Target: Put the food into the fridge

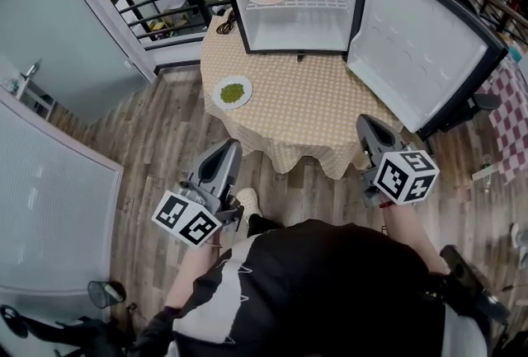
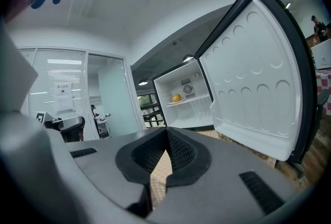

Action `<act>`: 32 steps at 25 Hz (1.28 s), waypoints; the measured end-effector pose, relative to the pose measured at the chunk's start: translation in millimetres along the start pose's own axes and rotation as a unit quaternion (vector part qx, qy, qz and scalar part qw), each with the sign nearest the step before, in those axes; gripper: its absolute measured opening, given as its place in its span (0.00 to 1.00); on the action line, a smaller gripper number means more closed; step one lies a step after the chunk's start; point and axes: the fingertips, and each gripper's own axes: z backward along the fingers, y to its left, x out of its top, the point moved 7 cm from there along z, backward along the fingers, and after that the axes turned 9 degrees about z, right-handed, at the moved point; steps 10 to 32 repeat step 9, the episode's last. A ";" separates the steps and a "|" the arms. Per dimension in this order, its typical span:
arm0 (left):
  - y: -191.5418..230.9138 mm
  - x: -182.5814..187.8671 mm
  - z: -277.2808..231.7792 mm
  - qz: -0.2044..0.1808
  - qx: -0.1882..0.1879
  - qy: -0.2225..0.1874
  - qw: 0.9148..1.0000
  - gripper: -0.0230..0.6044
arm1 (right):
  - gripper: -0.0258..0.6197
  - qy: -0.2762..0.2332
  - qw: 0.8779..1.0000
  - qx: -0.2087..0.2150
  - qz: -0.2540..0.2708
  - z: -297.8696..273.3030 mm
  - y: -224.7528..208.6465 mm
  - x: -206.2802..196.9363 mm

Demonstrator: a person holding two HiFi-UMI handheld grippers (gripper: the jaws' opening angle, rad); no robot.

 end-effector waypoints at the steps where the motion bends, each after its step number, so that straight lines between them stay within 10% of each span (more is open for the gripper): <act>1: -2.8 -1.7 3.1 0.000 -0.001 -0.001 1.000 0.06 | 0.06 0.001 1.000 0.000 0.000 3.2 1.4 -1.4; 32: -22.0 -9.9 25.9 -0.004 -0.004 -0.005 1.000 0.06 | 0.06 -0.003 1.000 -0.004 0.001 28.1 14.3 -12.3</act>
